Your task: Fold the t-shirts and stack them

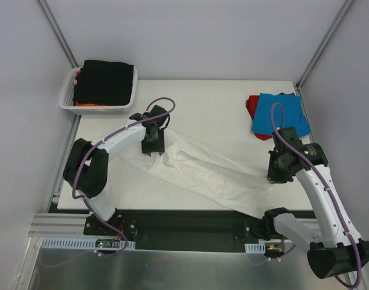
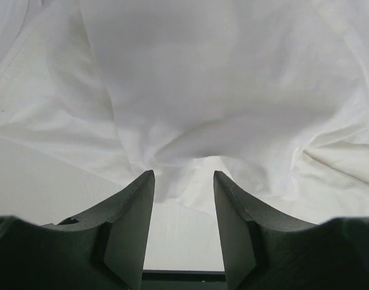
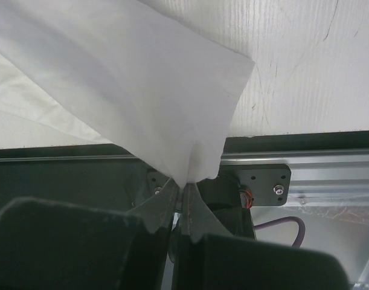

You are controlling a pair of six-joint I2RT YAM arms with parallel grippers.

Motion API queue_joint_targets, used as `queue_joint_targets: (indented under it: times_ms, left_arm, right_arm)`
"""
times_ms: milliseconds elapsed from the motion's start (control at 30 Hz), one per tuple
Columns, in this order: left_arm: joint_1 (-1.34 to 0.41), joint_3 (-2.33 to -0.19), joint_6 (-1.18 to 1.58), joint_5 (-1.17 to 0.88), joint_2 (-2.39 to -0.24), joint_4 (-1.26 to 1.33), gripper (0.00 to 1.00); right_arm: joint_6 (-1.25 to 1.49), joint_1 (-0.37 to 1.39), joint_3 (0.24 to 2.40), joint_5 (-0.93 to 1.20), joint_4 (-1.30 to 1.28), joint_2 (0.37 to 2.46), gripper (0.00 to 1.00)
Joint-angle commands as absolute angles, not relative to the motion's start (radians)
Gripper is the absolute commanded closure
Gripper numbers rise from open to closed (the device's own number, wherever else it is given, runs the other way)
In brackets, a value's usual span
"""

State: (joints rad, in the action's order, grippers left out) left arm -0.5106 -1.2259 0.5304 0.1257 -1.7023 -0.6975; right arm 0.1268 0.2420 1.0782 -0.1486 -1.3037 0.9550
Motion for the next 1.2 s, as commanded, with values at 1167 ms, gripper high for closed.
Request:
queue_joint_targets:
  times_ms: [1167]
  left_arm:
    - [-0.568,-1.244,0.472,0.189,-1.692,-0.778,0.85]
  right_arm:
    - [0.149,0.247,1.086,-0.140,-1.308,0.950,0.99]
